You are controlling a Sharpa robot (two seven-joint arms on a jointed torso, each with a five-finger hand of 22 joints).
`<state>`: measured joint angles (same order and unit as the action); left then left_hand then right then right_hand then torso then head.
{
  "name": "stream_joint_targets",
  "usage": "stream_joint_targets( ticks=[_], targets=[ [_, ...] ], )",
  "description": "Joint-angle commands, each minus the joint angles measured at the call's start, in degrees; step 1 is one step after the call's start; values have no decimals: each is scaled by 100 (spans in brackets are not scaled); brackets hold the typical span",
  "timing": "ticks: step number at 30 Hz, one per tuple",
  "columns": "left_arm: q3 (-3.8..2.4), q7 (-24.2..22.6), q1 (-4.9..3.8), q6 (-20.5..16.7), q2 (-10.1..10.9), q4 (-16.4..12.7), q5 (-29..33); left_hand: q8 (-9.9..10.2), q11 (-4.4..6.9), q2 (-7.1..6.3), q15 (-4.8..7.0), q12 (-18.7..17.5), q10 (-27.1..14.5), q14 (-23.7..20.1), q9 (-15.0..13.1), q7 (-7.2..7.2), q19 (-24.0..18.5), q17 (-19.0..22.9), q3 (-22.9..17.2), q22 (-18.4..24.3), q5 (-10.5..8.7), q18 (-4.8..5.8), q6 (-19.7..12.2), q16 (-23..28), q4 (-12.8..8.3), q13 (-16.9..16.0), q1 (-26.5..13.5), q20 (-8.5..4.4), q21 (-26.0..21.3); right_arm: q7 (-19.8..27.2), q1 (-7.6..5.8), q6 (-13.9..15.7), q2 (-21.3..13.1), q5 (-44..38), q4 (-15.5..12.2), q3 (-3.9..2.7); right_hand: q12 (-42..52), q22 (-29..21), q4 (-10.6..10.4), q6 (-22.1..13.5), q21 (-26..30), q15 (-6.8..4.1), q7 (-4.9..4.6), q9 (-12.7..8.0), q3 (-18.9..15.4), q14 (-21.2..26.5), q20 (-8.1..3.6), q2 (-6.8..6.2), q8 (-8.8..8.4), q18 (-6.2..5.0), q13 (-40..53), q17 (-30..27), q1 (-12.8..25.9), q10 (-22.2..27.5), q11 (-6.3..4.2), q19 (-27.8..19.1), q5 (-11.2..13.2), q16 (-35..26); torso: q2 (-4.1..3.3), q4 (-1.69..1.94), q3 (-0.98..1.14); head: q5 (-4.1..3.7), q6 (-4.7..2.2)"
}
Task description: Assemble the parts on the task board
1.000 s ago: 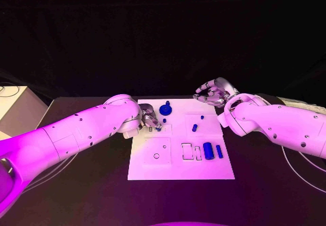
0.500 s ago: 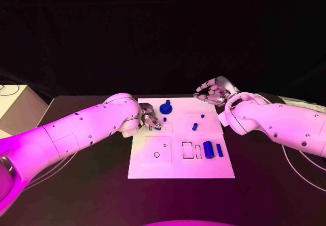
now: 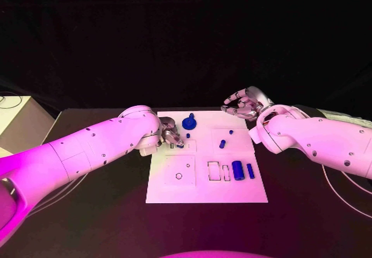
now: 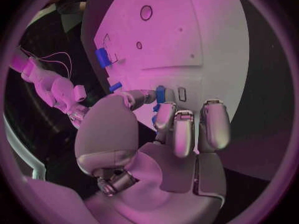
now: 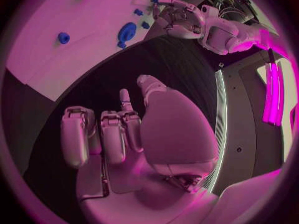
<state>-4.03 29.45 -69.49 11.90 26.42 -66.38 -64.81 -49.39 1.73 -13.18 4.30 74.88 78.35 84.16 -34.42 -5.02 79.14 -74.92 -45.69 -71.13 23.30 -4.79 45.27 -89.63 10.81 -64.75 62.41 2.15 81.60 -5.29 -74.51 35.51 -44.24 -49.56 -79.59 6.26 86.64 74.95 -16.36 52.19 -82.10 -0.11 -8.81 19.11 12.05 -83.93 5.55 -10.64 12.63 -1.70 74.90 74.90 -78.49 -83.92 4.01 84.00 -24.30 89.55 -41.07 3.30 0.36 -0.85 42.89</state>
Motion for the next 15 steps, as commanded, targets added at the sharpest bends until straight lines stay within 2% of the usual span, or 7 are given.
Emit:
stream_joint_targets(
  ticks=[1,12,15],
  targets=[
    [11,15,14,117,-30,11,-40,-37,10,54,39,26,54,580,-1448,276,21,-1495,-803,-1,-8,75,304,-30,-832,-4,-13,-33,35,23,3,-65,-1,-54,-7,-1,-13,775,-10,-39,37,-21,-12,9,28,-564,-19,-19,25,-45,1182,1328,26,-243,9,283,-31,-31,-3,-3,3,-5,13],
    [13,6,18,89,-65,29,7,-51,42,169,59,78,130,584,-1493,320,43,-1508,-718,-28,-39,82,403,-37,-778,-86,-106,-49,41,24,6,-66,6,-54,2,-1,-15,771,-11,-42,43,-20,-12,11,41,-562,-18,-25,30,-46,1180,1318,39,-241,10,282,-52,-35,1,2,9,-4,42],
    [13,7,18,140,-74,28,18,-53,59,199,69,79,150,561,-1505,341,68,-1434,-667,-66,-45,90,456,5,-771,-87,-131,-57,55,24,8,-69,6,-54,3,-1,-15,771,-11,-42,43,-20,-12,11,41,-562,-18,-25,30,-46,1180,1318,39,-241,10,282,-52,-35,5,-2,5,-3,56]
  ],
)
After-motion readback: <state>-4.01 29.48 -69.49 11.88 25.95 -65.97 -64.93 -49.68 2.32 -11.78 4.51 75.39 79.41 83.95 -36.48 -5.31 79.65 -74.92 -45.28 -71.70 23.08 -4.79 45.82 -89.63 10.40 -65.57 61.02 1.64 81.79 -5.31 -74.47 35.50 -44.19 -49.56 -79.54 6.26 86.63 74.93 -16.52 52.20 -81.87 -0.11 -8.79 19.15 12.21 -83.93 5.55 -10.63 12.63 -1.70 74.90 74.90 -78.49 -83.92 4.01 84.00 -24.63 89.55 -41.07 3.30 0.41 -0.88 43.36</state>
